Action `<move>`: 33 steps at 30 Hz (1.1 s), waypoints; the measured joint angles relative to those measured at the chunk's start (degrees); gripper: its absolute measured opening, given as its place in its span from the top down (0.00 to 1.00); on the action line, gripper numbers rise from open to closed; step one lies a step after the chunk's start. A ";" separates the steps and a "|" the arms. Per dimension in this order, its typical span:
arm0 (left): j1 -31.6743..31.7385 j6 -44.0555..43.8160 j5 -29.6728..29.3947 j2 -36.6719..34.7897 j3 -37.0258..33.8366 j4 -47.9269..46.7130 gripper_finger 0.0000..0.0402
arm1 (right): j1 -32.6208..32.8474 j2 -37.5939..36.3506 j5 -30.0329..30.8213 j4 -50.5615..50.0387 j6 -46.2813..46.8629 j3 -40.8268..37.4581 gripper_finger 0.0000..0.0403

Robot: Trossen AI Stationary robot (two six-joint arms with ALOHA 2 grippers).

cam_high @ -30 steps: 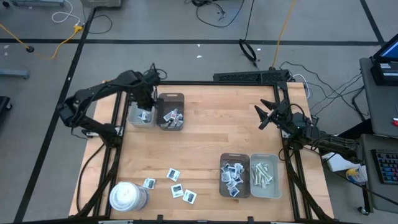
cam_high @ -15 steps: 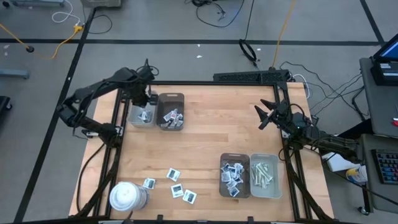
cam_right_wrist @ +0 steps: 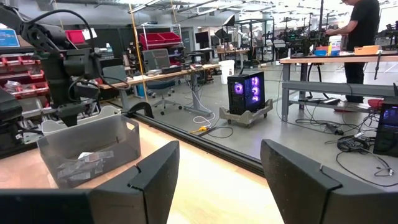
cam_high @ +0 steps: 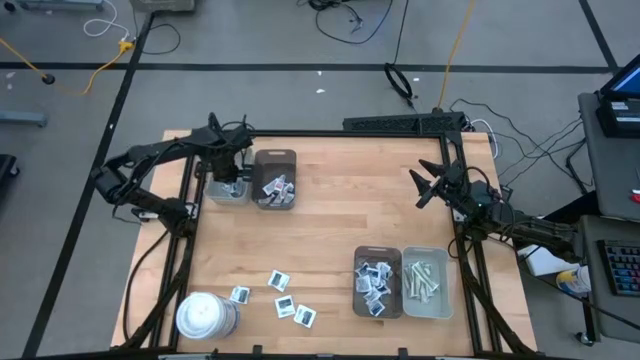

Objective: Pick & Place First Aid Supplies
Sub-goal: Put the white towelette pack into the top gray bin

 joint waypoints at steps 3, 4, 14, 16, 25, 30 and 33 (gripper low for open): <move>0.33 -0.40 -0.25 0.00 -0.06 -0.02 0.96 | 0.00 0.02 0.00 0.00 0.00 0.00 0.45; 0.50 -0.55 -0.40 0.00 -0.06 0.05 0.93 | 0.00 0.01 0.00 0.00 0.00 0.00 0.45; 0.66 -1.41 0.04 0.00 0.03 -0.04 0.53 | 0.00 0.02 0.00 -0.01 -0.01 0.01 0.45; 0.64 -1.29 0.70 -0.04 0.69 -0.38 0.46 | 0.00 0.00 0.00 -0.02 0.00 0.02 0.45; -3.46 2.43 4.09 -3.11 4.89 -0.91 0.42 | 0.00 0.00 0.00 0.00 -0.02 0.02 0.45; -7.80 4.28 7.66 -4.17 5.38 -2.12 0.46 | 0.00 0.00 0.00 0.00 -0.02 0.00 0.45; -11.01 5.02 8.75 -4.57 5.38 -4.20 0.48 | 0.00 0.02 0.00 0.00 0.00 0.02 0.45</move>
